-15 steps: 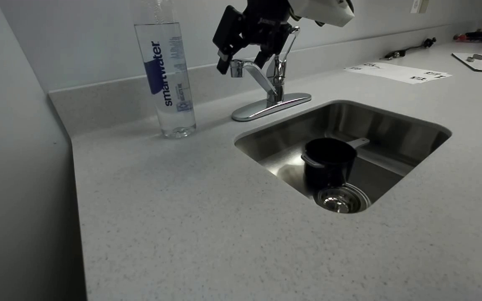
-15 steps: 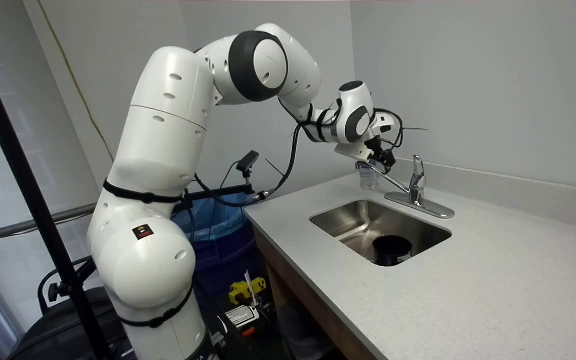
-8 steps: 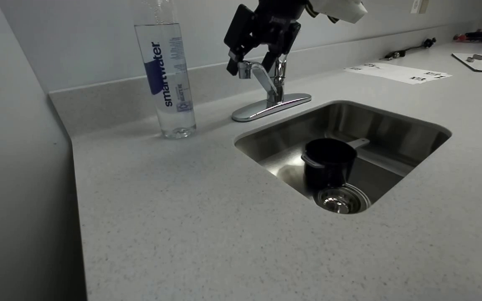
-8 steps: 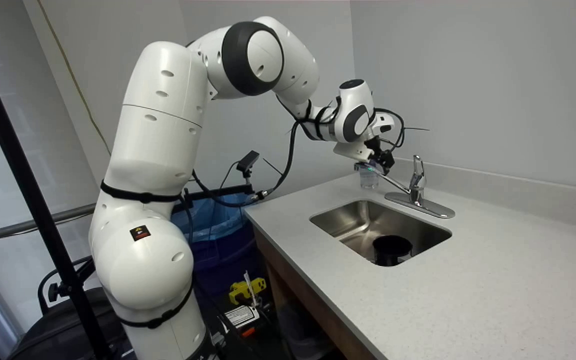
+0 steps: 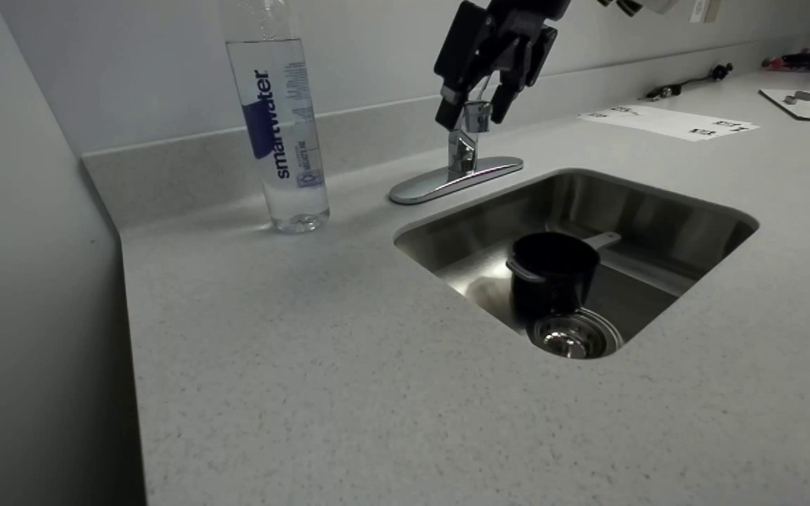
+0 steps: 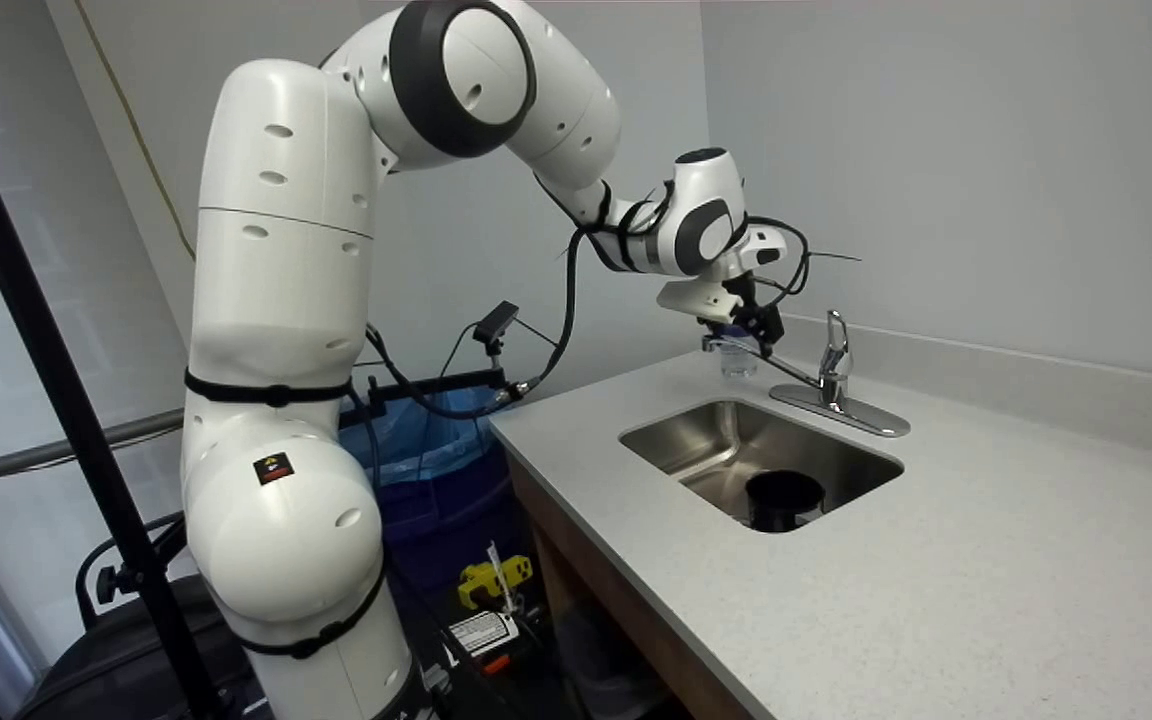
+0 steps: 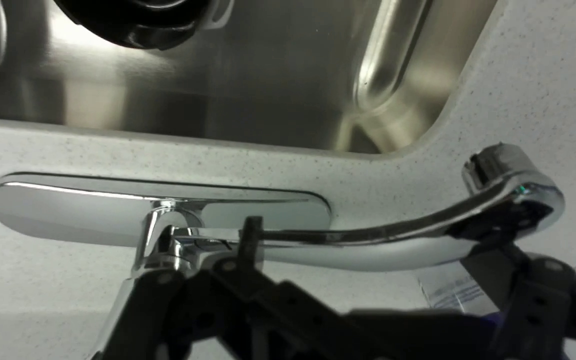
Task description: Open the tap, turn it to the right then close it
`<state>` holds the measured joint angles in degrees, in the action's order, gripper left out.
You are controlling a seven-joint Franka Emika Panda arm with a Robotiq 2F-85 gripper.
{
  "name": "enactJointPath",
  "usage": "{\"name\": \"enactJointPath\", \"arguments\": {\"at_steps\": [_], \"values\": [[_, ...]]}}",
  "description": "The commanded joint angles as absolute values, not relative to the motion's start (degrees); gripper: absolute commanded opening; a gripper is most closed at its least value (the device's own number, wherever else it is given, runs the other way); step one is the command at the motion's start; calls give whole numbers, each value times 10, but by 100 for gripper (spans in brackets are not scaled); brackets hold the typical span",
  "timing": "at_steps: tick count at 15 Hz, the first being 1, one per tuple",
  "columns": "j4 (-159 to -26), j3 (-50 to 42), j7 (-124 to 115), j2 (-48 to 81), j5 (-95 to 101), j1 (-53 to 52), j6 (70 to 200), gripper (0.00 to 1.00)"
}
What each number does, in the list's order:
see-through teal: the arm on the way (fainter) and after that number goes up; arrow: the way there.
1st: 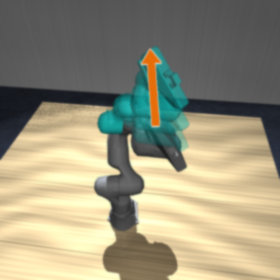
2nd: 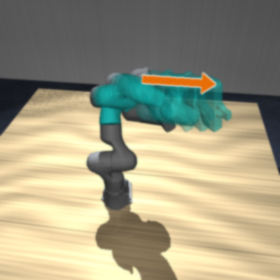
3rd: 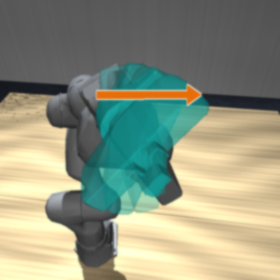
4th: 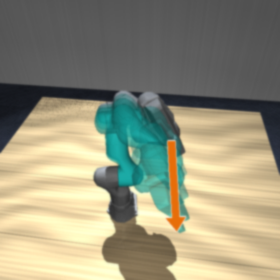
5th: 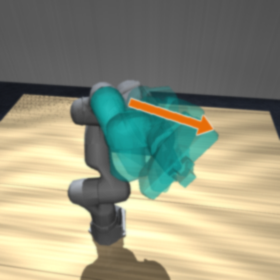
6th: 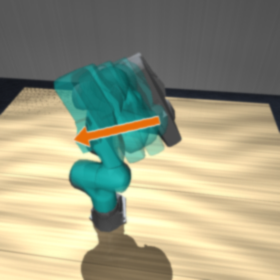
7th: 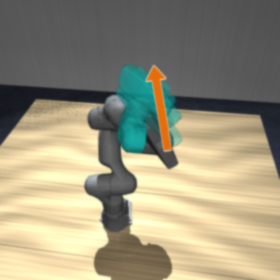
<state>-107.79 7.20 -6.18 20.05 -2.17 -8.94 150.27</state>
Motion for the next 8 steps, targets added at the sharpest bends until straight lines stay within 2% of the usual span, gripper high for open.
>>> {"name": "enactJointPath", "arguments": {"at_steps": [1,8], "values": [[-1137,67,-39,145,-24,-75,1472,100],[-1185,34,-57,98,-9,-60,1448,100]]}}
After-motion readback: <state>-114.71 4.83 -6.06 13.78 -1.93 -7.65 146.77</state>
